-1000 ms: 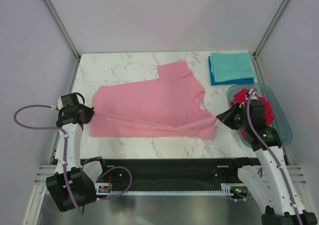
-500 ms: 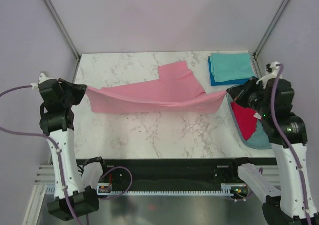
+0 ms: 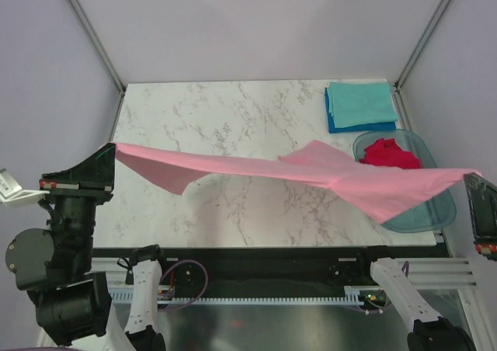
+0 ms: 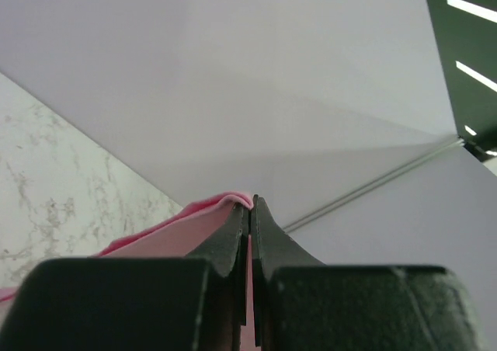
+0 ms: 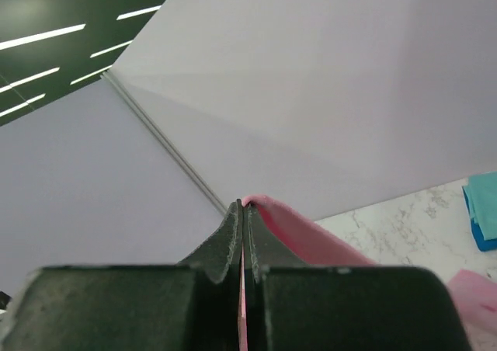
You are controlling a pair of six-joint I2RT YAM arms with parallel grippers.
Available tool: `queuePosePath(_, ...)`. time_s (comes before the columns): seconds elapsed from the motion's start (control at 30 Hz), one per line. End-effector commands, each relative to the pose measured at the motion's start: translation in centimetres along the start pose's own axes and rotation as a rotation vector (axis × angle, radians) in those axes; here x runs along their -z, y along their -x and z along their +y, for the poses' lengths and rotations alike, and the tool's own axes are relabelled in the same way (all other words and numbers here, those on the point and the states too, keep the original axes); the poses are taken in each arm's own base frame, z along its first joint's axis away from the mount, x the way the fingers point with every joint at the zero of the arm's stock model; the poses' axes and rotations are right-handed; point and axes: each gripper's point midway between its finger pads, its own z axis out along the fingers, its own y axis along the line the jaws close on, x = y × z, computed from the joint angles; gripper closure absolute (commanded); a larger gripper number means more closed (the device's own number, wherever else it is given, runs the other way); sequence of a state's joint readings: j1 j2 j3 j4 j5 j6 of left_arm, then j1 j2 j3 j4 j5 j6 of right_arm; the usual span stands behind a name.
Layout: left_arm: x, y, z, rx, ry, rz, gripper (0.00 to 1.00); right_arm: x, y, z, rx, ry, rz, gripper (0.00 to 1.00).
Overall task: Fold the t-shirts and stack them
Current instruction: Flatten the tshirt out
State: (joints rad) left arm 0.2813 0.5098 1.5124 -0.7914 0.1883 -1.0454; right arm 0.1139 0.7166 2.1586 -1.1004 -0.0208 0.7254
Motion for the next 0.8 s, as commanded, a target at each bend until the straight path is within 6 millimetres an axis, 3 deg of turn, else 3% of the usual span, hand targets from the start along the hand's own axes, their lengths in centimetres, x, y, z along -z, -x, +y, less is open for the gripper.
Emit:
queuePosePath(0.0,-1.1,0.1,-1.5,0.078,0.008,0.064,0.98,-1.5,-2.0,-2.1,-0.051,-0.114,0.086,1.0)
queuePosePath(0.07,-1.2,1.0,-3.2,0.069,-0.022,0.053,0.98,-3.2,-1.9,-2.1,-0.053,-0.099,0.073,1.0)
queuePosePath(0.13,-3.0,1.3,-2.9,0.06,0.005,0.059,0.98,-6.0,-2.0,-2.1,-0.031,-0.091,0.077,1.0)
queuePosePath(0.17,-3.7,1.4,-2.4,0.051,0.023,0.061,0.98,-8.5,-3.5,-2.5,-0.023,-0.084,0.144,1.0)
queuePosePath(0.23,-6.6,1.1,-0.2,0.003,0.094,0.084,0.98,-12.5,-4.5,-3.3,0.023,-0.067,0.154,1.0)
queuePosePath(0.27,-7.7,0.9,1.0,-0.009,0.128,0.097,0.98,-15.6,-5.8,-5.0,0.035,-0.113,0.184,1.0)
queuePosePath(0.3,-9.2,0.2,3.0,-0.008,0.182,0.116,0.98,-17.5,-6.1,-6.4,0.056,-0.158,0.173,1.0)
queuePosePath(0.33,-11.5,0.0,4.6,-0.013,0.213,0.119,0.98,-19.9,-6.5,-7.0,0.075,-0.151,0.161,1.0)
queuePosePath(0.37,-13.0,-0.4,5.9,-0.017,0.233,0.13,0.98,-23.1,-8.3,-8.8,0.083,-0.18,0.198,1.0)
queuePosePath(0.4,-14.3,-1.3,7.9,-0.021,0.267,0.158,0.98,-25.1,-8.7,-9.0,0.086,-0.163,0.187,1.0)
queuePosePath(0.43,-17.2,-2.0,9.7,-0.021,0.29,0.184,0.98,-26.8,-9.4,-9.5,0.088,-0.161,0.197,1.0)
queuePosePath(0.47,-18.6,-2.5,10.6,-0.024,0.298,0.204,0.98,-29.7,-11.8,-11.7,0.083,-0.196,0.243,1.0)
queuePosePath(0.5,-20.3,-2.9,11.4,-0.061,0.289,0.233,0.98,-31.6,-12.2,-12.2,0.08,-0.191,0.226,1.0)
queuePosePath(0.53,-23.4,-4.5,13.7,-0.074,0.309,0.31,0.98,-33.0,-12.3,-12.5,0.078,-0.191,0.214,1.0)
queuePosePath(0.57,-25.3,-5.2,14.7,-0.105,0.311,0.355,0.98,-35.7,-14.5,-14.6,0.082,-0.218,0.245,1.0)
queuePosePath(0.6,-27.0,-4.3,13.2,-0.157,0.255,0.359,0.98,-37.2,-14.4,-15.3,0.108,-0.232,0.223,1.0)
queuePosePath(0.63,-28.3,-4.9,12.9,-0.154,0.221,0.405,0.98,-38.6,-11.8,-13.6,0.132,-0.194,0.153,1.0)
queuePosePath(0.67,-31.0,-6.5,15.5,-0.132,0.248,0.465,0.98,-41.0,-13.7,-15.5,0.165,-0.213,0.181,1.0)
queuePosePath(0.7,-32.3,-5.0,12.5,-0.139,0.169,0.438,0.98,-41.9,-13.3,-15.3,0.179,-0.206,0.163,1.0)
queuePosePath(0.73,-33.2,-5.0,11.9,-0.126,0.141,0.447,0.98,-42.5,-11.2,-13.6,0.182,-0.164,0.104,1.0)
queuePosePath(0.77,-33.9,-4.5,11.1,-0.119,0.121,0.433,0.98,-43.5,-11.7,-14.4,0.184,-0.175,0.101,1.0)
